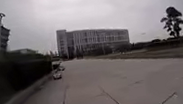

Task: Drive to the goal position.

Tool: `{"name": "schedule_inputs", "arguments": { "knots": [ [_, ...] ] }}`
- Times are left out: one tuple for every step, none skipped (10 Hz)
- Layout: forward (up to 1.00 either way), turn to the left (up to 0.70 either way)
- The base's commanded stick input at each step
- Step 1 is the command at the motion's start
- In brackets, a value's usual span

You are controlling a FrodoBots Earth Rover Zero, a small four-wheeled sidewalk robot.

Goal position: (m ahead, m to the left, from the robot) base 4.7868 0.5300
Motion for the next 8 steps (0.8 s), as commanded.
{"name": "schedule_inputs", "arguments": {
  "knots": [
    [0.70, 0.00],
    [0.70, 0.00],
    [0.70, 0.00],
    [0.70, 0.00],
    [0.70, 0.00],
    [0.70, 0.00],
    [0.70, 0.00],
    [0.70, 0.00]
  ]
}}
